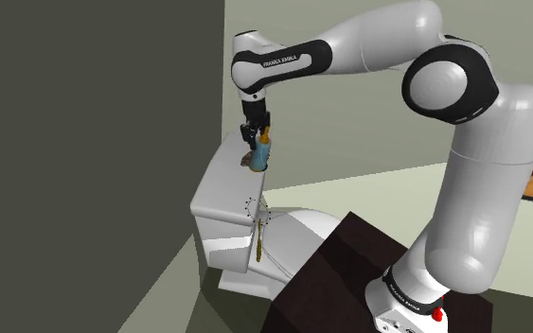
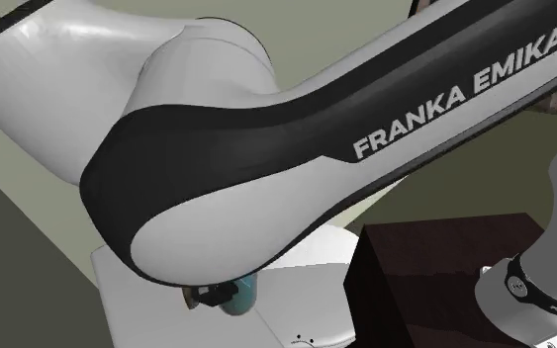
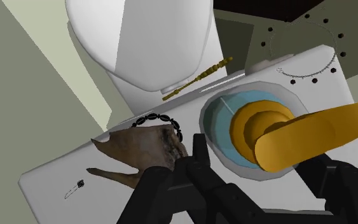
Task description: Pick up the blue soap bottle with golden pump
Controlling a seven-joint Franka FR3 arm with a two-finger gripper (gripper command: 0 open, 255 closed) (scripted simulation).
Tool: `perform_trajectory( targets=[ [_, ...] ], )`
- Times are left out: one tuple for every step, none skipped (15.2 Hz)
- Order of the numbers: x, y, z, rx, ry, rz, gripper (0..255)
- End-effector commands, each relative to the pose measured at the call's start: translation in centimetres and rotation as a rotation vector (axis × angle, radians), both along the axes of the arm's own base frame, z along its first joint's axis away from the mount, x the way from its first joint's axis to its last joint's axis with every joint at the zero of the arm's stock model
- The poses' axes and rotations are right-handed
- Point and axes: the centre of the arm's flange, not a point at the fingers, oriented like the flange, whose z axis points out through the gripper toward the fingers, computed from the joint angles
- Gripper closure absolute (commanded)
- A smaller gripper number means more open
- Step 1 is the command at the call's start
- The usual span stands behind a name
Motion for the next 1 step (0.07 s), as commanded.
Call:
perform_trajectory(
  targets=[
    [-0.03, 0.0, 0.36, 0.0, 0.0, 0.0, 255]
  ],
)
